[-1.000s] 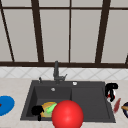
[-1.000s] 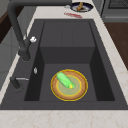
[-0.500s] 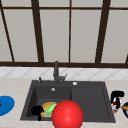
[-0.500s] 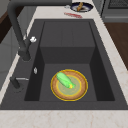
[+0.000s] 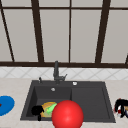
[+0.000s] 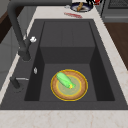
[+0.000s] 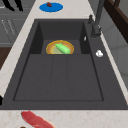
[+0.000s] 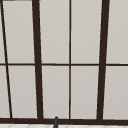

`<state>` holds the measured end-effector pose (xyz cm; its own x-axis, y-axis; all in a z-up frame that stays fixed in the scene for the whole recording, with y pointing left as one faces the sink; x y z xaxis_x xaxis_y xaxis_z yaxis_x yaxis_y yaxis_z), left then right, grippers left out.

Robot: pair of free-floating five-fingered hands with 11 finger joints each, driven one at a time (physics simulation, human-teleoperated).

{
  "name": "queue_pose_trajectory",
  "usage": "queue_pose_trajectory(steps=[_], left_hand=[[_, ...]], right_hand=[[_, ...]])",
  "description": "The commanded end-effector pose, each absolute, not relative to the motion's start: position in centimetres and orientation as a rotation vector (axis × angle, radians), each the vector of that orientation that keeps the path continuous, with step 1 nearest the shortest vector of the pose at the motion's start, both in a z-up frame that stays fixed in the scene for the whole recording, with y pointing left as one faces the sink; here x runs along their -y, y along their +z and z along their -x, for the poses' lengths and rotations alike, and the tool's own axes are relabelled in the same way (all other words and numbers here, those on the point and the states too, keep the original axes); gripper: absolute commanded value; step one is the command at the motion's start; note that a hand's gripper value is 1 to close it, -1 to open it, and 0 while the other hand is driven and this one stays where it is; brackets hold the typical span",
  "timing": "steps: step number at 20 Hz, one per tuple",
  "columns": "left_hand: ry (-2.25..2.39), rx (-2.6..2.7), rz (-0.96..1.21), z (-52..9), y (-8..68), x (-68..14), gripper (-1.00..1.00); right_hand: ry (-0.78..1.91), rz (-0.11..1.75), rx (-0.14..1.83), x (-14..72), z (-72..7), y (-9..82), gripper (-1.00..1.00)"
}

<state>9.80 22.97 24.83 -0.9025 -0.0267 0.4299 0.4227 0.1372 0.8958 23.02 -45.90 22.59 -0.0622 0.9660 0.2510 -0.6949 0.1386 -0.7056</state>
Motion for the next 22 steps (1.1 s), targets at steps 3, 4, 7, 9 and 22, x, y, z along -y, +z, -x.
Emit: queue_pose_trajectory(steps=[3,4,7,9,22], left_hand=[[-1.822,2.079,0.382,-9.8,24.8,-23.0,0.0],[-1.822,2.079,0.382,-9.8,24.8,-23.0,0.0],[-1.822,2.079,0.382,-9.8,24.8,-23.0,0.0],[-1.822,2.079,0.382,-9.8,24.8,-23.0,0.0],[-1.822,2.079,0.382,-9.8,24.8,-23.0,0.0]], right_hand=[[1.438,0.403,0.84,48.2,-23.5,19.4,1.0],[1.442,0.411,0.834,48.2,-23.4,18.4,1.0],[1.44,0.445,0.819,48.7,-23.4,15.7,1.0],[1.443,0.453,0.804,48.8,-23.5,14.6,1.0],[1.388,0.32,0.895,52.8,-24.5,12.6,1.0]])
